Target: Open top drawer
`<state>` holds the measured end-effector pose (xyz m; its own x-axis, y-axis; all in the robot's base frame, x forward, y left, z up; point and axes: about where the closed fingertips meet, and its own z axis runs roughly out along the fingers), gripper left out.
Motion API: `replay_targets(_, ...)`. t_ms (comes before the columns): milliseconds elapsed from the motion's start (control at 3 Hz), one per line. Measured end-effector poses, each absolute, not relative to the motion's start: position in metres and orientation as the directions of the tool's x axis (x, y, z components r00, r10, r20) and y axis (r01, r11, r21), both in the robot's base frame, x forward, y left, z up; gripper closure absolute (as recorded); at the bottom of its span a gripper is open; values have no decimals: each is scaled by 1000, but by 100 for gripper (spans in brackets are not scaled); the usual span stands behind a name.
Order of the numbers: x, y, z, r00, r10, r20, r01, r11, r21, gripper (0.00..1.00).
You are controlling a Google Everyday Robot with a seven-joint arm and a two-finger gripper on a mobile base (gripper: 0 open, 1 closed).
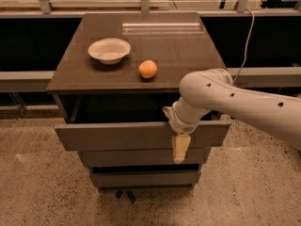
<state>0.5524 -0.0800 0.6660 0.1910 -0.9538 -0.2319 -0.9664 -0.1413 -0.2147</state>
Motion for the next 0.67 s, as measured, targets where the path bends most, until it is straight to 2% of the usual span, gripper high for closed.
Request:
replay_targets(333,563,-82,668,199,-955,-219,-967,-155,-204,14)
replay_targets(667,566,-81,667,210,-948,-238,-971,-174,-166,38)
